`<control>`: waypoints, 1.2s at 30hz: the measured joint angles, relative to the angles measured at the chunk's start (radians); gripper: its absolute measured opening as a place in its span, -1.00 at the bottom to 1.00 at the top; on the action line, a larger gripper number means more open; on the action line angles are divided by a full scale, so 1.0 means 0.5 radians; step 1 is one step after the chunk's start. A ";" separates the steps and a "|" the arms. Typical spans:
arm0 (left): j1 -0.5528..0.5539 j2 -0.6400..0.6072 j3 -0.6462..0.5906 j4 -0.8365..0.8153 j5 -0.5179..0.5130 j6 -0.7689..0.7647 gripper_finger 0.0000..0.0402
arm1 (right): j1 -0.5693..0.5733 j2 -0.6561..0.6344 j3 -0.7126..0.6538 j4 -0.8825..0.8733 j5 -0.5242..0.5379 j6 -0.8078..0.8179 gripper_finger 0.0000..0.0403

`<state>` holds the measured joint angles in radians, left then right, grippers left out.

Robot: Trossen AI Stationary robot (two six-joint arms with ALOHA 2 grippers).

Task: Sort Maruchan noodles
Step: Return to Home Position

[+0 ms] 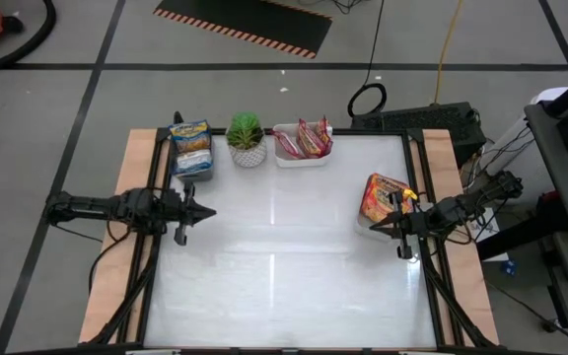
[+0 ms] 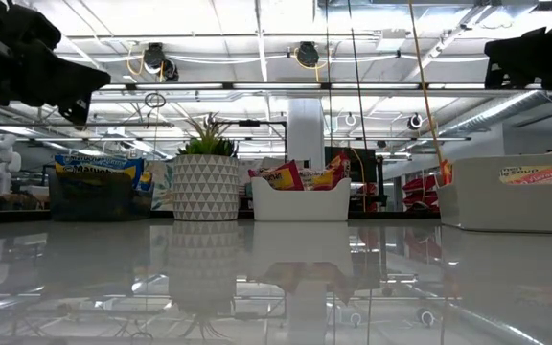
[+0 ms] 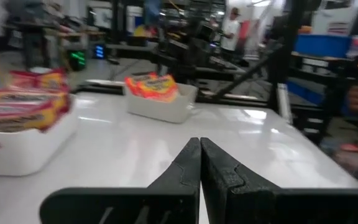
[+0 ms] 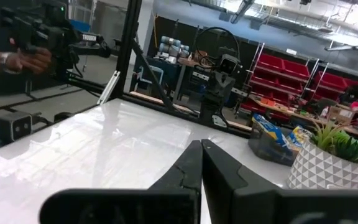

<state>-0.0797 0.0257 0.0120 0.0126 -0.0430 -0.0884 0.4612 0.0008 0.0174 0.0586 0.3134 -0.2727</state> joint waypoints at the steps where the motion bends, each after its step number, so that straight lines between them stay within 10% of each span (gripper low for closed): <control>1: -0.001 0.001 0.000 -0.007 0.039 -0.019 -0.98 | -0.010 0.000 0.000 0.000 -0.001 -0.022 -1.00; 23: 0.119 0.005 -0.001 -0.003 -0.020 0.178 -0.98 | -0.829 0.001 -0.005 -0.023 -1.060 0.088 -1.00; 36: 0.144 0.005 -0.002 0.009 -0.069 0.285 -0.98 | -0.968 0.015 -0.005 -0.046 -0.904 0.191 -1.00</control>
<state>-0.0079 0.0284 0.0109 0.0170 -0.0774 0.0541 -0.0227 0.0082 0.0147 0.0356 -0.1384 -0.1772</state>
